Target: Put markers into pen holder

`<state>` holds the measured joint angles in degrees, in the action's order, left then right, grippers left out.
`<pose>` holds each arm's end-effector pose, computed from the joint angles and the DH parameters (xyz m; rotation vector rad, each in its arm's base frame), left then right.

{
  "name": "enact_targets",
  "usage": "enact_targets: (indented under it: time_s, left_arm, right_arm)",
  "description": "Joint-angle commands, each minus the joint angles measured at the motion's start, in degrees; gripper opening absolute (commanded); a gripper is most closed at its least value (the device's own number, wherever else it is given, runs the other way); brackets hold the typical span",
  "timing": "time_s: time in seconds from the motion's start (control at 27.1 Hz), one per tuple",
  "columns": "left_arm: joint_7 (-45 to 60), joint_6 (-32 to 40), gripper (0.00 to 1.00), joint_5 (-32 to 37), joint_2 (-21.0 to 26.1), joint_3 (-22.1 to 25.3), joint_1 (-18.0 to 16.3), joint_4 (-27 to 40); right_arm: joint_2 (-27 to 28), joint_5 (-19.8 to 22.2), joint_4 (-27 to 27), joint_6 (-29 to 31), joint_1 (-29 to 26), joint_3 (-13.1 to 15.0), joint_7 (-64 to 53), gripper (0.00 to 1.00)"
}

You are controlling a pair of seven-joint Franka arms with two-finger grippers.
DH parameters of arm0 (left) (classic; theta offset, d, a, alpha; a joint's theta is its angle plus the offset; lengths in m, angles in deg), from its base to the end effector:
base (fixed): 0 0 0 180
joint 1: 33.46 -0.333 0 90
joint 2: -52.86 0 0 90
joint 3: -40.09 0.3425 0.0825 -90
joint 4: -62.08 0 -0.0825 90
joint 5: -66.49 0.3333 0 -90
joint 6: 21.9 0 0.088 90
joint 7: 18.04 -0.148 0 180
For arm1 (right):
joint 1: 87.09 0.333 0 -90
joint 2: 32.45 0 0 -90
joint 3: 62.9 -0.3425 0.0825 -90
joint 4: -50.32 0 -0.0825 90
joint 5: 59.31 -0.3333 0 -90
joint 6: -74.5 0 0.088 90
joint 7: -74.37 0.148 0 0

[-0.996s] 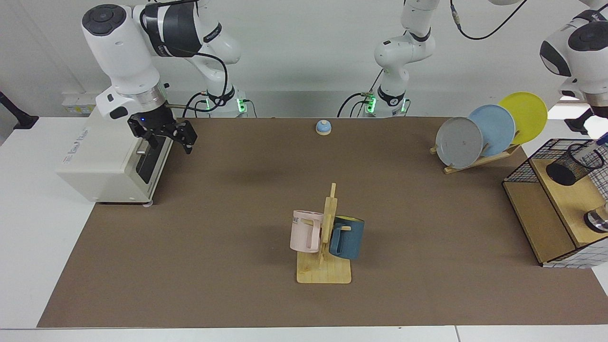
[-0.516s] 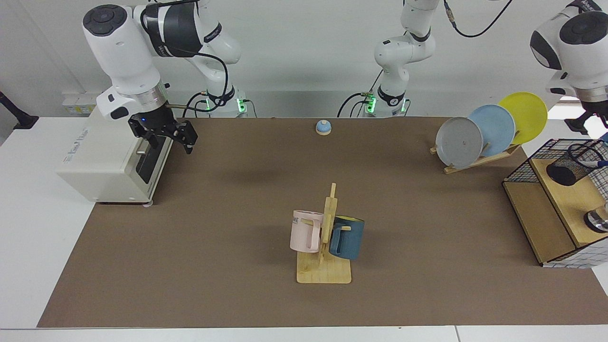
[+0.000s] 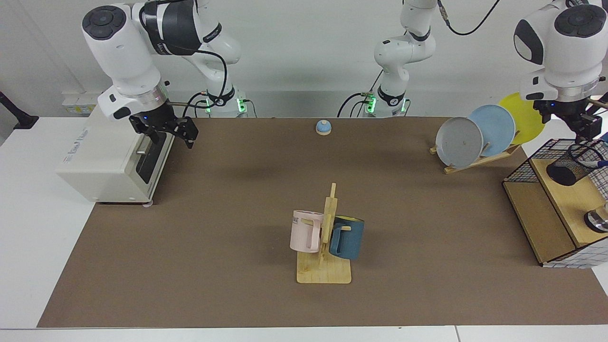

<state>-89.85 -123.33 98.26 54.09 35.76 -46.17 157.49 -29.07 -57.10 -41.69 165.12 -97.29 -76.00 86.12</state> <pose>0.5171 0.1445 0.5958 -2.1850 1.4890 0.3924 0.5170 0.0172 0.5669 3.0949 -0.2361 -0.1208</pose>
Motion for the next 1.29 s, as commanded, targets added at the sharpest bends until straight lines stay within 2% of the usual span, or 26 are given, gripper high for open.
enact_targets:
  time_s: [0.0,0.18,0.33,0.55,0.81,1.07,1.25]
  left_arm:
    - [8.5,4.2,1.00,-2.9,-0.5,-1.7,0.5,-0.3]
    - [19.7,6.2,1.00,-8.6,-0.5,-2.3,0.5,-0.3]
    - [30.7,7.0,1.00,-14.6,-0.6,-2.9,0.6,-0.2]
    - [34.2,7.8,1.00,-17.2,-1.1,-4.4,0.6,0.3]
    - [48.9,6.5,1.00,-26.0,-1.0,-5.2,0.8,0.5]
    - [63.4,5.3,1.00,-32.3,-0.5,-7.4,2.2,0.2]
    - [69.0,5.3,1.00,-34.7,-0.4,-8.9,2.2,0.0]
  right_arm:
    - [-0.5,0.9,3.1,-4.4,-0.9,-0.8,-2.2,1.00]
    - [-1.4,0.9,4.8,-7.2,-1.2,-0.5,-3.1,1.00]
    - [-6.0,0.7,2.3,-7.1,-1.2,-0.8,-2.7,1.00]
    - [-10.0,0.4,-1.9,-5.0,-0.9,-0.9,-2.5,1.00]
    - [-9.4,-0.4,-1.5,-3.3,-1.3,-0.9,-2.7,1.00]
    - [-9.5,-0.5,-1.4,-3.3,-0.3,-1.1,-2.8,1.00]
    - [-9.5,-0.5,-1.4,-3.3,-0.3,-1.1,-2.8,1.00]
